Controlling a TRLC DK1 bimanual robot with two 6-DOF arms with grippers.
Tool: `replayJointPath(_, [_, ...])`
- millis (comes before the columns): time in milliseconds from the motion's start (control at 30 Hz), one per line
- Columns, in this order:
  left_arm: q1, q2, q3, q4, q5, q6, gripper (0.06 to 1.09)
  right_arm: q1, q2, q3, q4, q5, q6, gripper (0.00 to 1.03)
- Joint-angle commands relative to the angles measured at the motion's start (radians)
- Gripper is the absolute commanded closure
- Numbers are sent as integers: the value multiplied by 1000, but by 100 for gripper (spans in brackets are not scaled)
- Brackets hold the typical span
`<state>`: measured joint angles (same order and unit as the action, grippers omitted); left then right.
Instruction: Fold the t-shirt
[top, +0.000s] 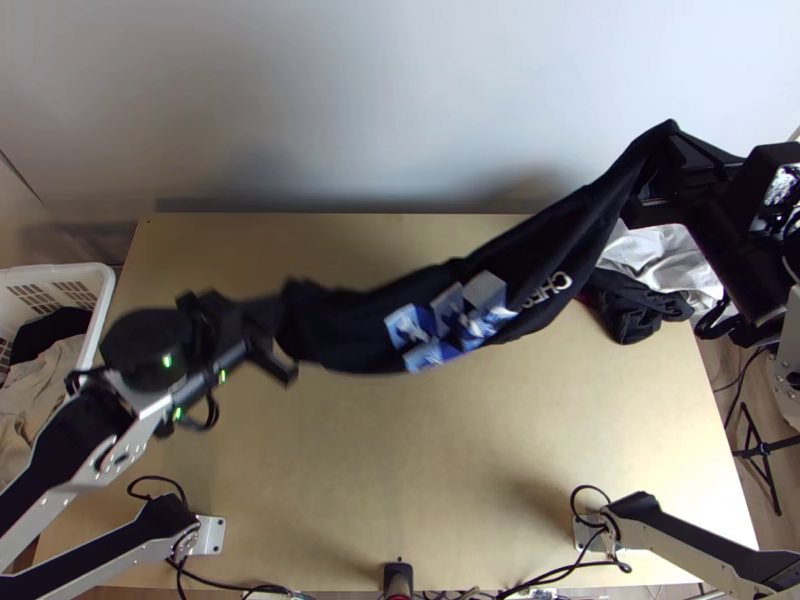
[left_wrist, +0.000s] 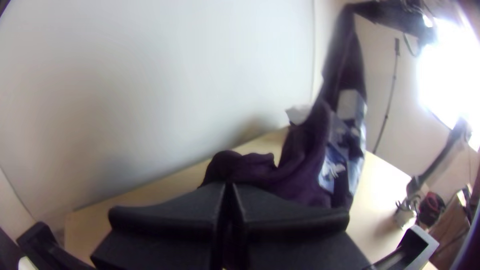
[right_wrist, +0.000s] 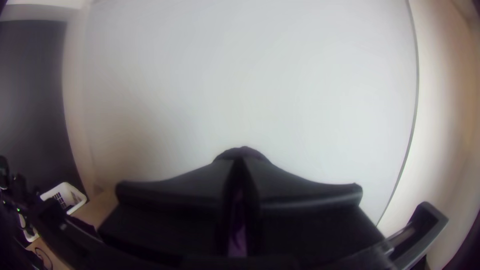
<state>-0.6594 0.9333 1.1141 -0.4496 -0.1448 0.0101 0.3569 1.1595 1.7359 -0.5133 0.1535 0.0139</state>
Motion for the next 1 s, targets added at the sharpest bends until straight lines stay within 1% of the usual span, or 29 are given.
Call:
replayJointPath(0, [-217,-131,-88,-193,74,67,104,-1,3,7,-1,1,-8,100])
replayJointPath(33, [-235,-143,-89,-236,99,71,104,-3,5,7,-1,0,-9,100])
replayJointPath(100, [-255,-157,-94,-273,142,77,103,-4,9,7,-1,1,-9,100])
replayJointPath(167, [-278,-163,-92,-330,188,68,92,-4,19,7,1,1,-8,100])
replayJointPath(200, [-290,-165,-88,-377,240,68,82,-4,23,5,1,1,-5,100])
replayJointPath(233, [-295,-165,-88,-414,297,68,64,-4,28,4,2,1,-3,100])
replayJointPath(267, [-298,-163,-89,-445,340,60,38,-4,31,1,4,1,-2,100])
replayJointPath(300, [-307,-163,-92,-468,370,48,18,-4,34,-3,9,1,-2,100])
replayJointPath(333, [-312,-160,-100,-468,384,36,15,-4,39,-6,13,1,-2,100])
replayJointPath(400, [-319,-159,-111,-482,416,33,15,-4,43,-9,21,3,0,100])
replayJointPath(467, [-316,-154,-112,-498,455,18,11,-4,51,-10,22,3,1,100])
replayJointPath(500, [-313,-151,-114,-494,461,11,11,-4,55,-10,24,3,1,100])
replayJointPath(567, [-272,-129,-142,-405,456,-52,11,-4,63,-10,29,4,1,100])
replayJointPath(633, [-209,-96,-186,-325,455,-85,11,-1,69,-10,35,4,3,100])
replayJointPath(700, [-105,-45,-240,-195,455,-124,11,5,74,-10,36,6,6,100])
replayJointPath(800, [-48,55,-264,-31,436,-188,11,19,78,-10,36,6,8,100])
replayJointPath(833, [-36,98,-249,2,432,-213,11,22,78,-10,38,6,8,100])
replayJointPath(967, [-31,297,-168,152,341,-300,11,25,80,-7,39,11,6,100])
